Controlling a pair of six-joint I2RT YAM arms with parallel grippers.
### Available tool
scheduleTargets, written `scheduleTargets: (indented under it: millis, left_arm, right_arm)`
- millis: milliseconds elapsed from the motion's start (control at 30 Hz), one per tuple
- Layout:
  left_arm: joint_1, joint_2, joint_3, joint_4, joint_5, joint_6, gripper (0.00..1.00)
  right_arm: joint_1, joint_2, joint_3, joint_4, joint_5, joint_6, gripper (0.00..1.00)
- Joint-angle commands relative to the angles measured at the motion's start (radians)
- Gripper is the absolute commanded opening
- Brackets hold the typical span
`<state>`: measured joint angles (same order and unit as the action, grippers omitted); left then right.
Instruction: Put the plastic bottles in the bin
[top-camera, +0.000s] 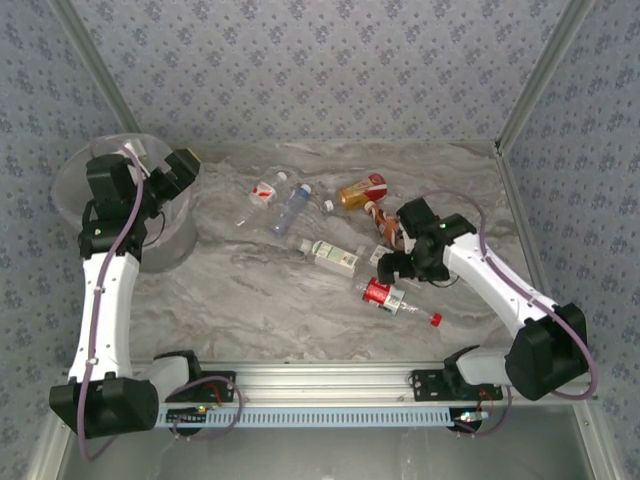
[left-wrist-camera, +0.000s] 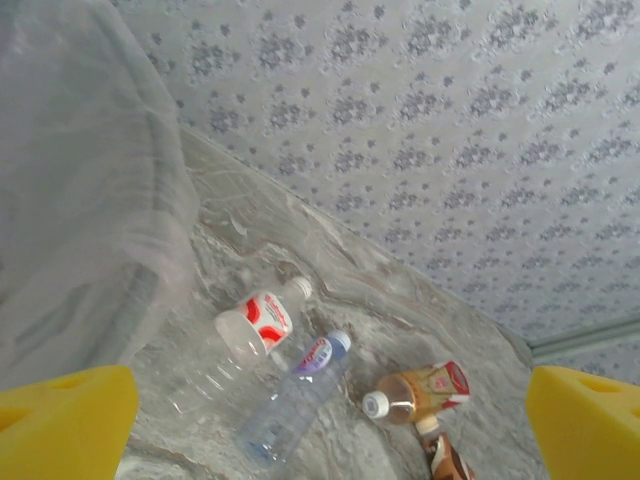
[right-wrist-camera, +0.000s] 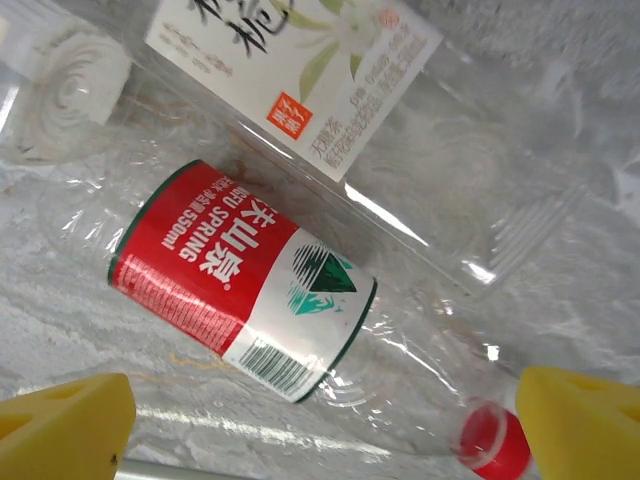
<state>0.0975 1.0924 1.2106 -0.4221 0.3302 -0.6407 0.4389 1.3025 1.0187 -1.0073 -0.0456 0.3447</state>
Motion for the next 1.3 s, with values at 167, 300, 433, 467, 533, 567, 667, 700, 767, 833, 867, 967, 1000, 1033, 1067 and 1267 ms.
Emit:
scheduleTargets:
  millis: [167, 300, 433, 467, 533, 567, 667, 700, 767, 833, 867, 967, 1000, 1033, 1067, 1267]
  left_arm:
    - [-0.005, 0.017, 0.024, -0.043, -0.027, 0.016, 0.99]
    - [-0.007, 0.011, 0.017, 0.018, 0.069, 0.012, 1.00]
    - [-0.014, -0.014, 0.008, 0.053, 0.103, 0.028, 0.99]
    - [-0.015, -0.023, 0.003, 0.065, 0.108, 0.032, 0.99]
    - [-0.019, -0.039, -0.013, 0.097, 0.119, 0.036, 1.00]
    - [-0.021, -0.045, -0.020, 0.112, 0.130, 0.036, 1.00]
    - [-0.028, -0.054, -0.027, 0.134, 0.158, 0.043, 0.99]
    - [-0.033, -0.055, -0.027, 0.132, 0.161, 0.049, 0.99]
    - [-0.039, -0.060, -0.026, 0.126, 0.161, 0.060, 1.00]
    - [-0.042, -0.062, -0.026, 0.116, 0.156, 0.067, 1.00]
    - [-0.041, -0.062, -0.026, 0.111, 0.153, 0.070, 1.00]
    - [-0.042, -0.059, -0.028, 0.109, 0.145, 0.072, 0.99]
    - [-0.041, -0.060, -0.029, 0.110, 0.145, 0.072, 0.99]
    - [-0.041, -0.059, -0.031, 0.111, 0.144, 0.072, 0.99]
    - [-0.042, -0.060, -0.034, 0.114, 0.143, 0.071, 0.99]
    - [-0.044, -0.062, -0.042, 0.117, 0.145, 0.074, 1.00]
  right_arm:
    - [0.070, -0.027, -0.199, 0.131, 0.090, 0.098, 1.00]
    - [0.139, -0.016, -0.230, 0.172, 0.101, 0.081, 1.00]
    - [0.200, -0.020, -0.263, 0.201, 0.064, 0.069, 1.00]
    - [0.204, -0.020, -0.277, 0.213, 0.043, 0.068, 1.00]
    - [0.217, -0.020, -0.304, 0.246, 0.009, 0.067, 1.00]
    - [0.225, -0.020, -0.315, 0.266, -0.006, 0.068, 1.00]
    - [0.236, -0.014, -0.347, 0.316, -0.057, 0.072, 1.00]
    - [0.238, -0.012, -0.354, 0.322, -0.065, 0.077, 1.00]
    - [0.246, -0.010, -0.364, 0.317, -0.058, 0.088, 1.00]
    - [0.259, -0.013, -0.374, 0.300, -0.048, 0.098, 0.99]
    - [0.268, -0.017, -0.381, 0.290, -0.039, 0.110, 0.99]
    - [0.303, -0.039, -0.414, 0.280, -0.027, 0.172, 0.95]
    - [0.316, -0.049, -0.424, 0.277, -0.016, 0.189, 0.93]
    - [0.326, -0.059, -0.432, 0.275, -0.001, 0.206, 0.89]
    - [0.333, -0.065, -0.436, 0.274, 0.012, 0.217, 0.87]
    - [0.348, -0.070, -0.436, 0.293, 0.107, 0.246, 0.77]
